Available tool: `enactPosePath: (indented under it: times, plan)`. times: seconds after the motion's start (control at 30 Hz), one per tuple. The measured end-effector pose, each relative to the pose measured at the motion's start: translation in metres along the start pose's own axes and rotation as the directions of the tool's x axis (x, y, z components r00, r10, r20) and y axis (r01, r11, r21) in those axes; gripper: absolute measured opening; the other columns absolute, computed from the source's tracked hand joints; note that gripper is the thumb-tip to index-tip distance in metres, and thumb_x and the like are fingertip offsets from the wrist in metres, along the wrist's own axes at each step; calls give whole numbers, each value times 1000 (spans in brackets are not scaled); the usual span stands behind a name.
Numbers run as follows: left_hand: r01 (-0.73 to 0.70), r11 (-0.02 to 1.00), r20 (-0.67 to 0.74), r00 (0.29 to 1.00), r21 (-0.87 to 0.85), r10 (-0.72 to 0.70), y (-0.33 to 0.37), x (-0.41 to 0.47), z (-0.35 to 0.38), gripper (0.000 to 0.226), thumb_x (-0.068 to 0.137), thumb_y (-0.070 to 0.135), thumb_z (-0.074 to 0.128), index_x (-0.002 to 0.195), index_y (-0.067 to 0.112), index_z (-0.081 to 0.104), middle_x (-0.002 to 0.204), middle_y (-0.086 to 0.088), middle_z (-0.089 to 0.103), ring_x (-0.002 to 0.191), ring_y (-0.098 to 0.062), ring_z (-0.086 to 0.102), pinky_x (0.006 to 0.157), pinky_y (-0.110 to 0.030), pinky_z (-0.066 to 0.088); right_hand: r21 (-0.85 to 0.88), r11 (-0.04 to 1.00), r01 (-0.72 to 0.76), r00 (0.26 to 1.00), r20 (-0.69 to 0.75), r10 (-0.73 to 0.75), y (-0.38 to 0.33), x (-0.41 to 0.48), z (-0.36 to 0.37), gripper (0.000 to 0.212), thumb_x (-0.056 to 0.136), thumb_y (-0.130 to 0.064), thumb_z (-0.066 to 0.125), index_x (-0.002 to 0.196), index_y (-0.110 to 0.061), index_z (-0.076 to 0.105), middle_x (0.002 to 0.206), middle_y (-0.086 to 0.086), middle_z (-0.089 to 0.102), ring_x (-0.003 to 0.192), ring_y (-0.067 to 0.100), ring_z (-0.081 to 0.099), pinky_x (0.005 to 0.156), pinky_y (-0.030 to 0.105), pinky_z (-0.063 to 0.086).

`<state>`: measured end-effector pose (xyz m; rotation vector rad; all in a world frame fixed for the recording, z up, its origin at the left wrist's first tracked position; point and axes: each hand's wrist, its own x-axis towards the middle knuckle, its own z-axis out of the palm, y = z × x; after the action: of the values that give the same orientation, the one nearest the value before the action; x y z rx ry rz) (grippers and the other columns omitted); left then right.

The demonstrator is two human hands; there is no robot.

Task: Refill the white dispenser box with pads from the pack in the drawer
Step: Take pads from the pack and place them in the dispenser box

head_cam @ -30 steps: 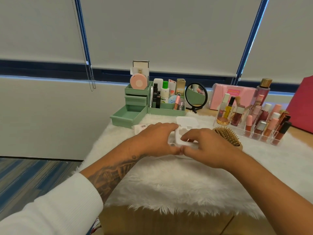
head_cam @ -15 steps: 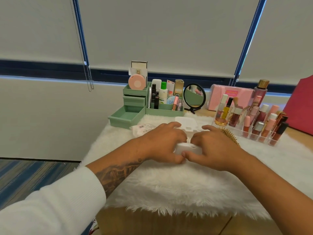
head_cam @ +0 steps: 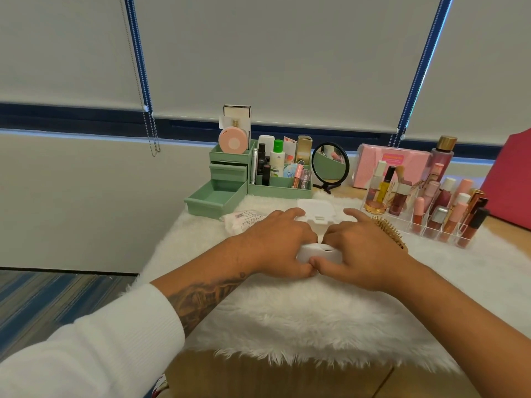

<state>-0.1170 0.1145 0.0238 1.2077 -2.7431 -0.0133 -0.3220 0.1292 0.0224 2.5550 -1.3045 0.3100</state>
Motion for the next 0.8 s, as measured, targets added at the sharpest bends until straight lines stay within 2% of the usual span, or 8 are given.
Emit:
enactPosePath:
  times: [0.1, 0.23, 0.3, 0.37, 0.47, 0.57, 0.7, 0.8]
  plan:
    - [9, 1000, 10, 1000, -22, -9, 0, -1, -2, 41, 84, 58, 62, 116, 32, 65, 129, 14, 63, 151, -22, 20, 116, -49, 31, 39, 999, 6, 1000, 12, -7, 1, 2, 0, 57, 88, -71, 34, 83, -28, 71, 77, -12, 64, 73, 4, 56, 117, 39, 24]
    - [29, 997, -19, 999, -70, -31, 3, -16, -20, 65, 85, 56, 68, 143, 32, 49, 152, 13, 46, 152, -14, 15, 120, -40, 23, 93, 996, 12, 1000, 20, -14, 2, 1, -2, 52, 88, -70, 39, 94, -28, 69, 88, -13, 65, 83, 5, 58, 114, 34, 28]
    - [68, 993, -69, 995, -101, -76, 1, -30, -34, 72, 85, 57, 69, 148, 34, 43, 156, 15, 38, 148, -10, 21, 119, -37, 25, 131, 991, -9, 1000, -15, 11, 0, -2, -6, 43, 86, -68, 46, 97, -30, 62, 92, -14, 61, 87, 7, 53, 102, 29, 37]
    - [135, 982, -79, 986, -129, -146, -8, -47, -44, 75, 83, 60, 70, 148, 38, 41, 155, 17, 37, 142, -6, 29, 116, -33, 30, 169, 985, -28, 997, -63, 39, -6, -3, -12, 35, 85, -67, 50, 98, -35, 55, 97, -16, 57, 91, 9, 48, 86, 26, 39]
    - [207, 966, -63, 974, -156, -219, -26, -65, -47, 76, 77, 64, 74, 142, 40, 43, 147, 19, 41, 134, -4, 36, 111, -32, 36, 231, 973, 5, 989, -143, 29, -23, 3, -20, 25, 88, -61, 54, 96, -37, 51, 101, -17, 54, 93, 8, 45, 81, 25, 35]
    - [234, 953, -62, 966, -195, -250, -39, -73, -36, 68, 77, 62, 75, 136, 37, 51, 138, 20, 49, 128, -3, 42, 108, -31, 40, 297, 951, 84, 983, -181, -30, -42, 14, -24, 17, 90, -50, 58, 92, -34, 51, 108, -15, 53, 101, 9, 46, 86, 28, 40]
    - [213, 924, -197, 938, -317, -284, -44, -77, -18, 32, 87, 42, 62, 116, 30, 68, 120, 15, 65, 114, -7, 57, 99, -40, 49, 307, 941, 143, 986, -129, -108, -57, 27, -17, 15, 91, -46, 57, 93, -37, 69, 135, -13, 51, 126, 9, 41, 101, 35, 38]
    - [192, 890, -279, 904, -415, -325, -47, -79, -6, 27, 91, 34, 54, 111, 30, 71, 109, 15, 70, 102, -6, 63, 88, -40, 53, 250, 957, 145, 986, -122, -118, -63, 36, -9, 24, 95, -38, 54, 108, -35, 74, 131, -8, 61, 119, 14, 51, 102, 35, 35]
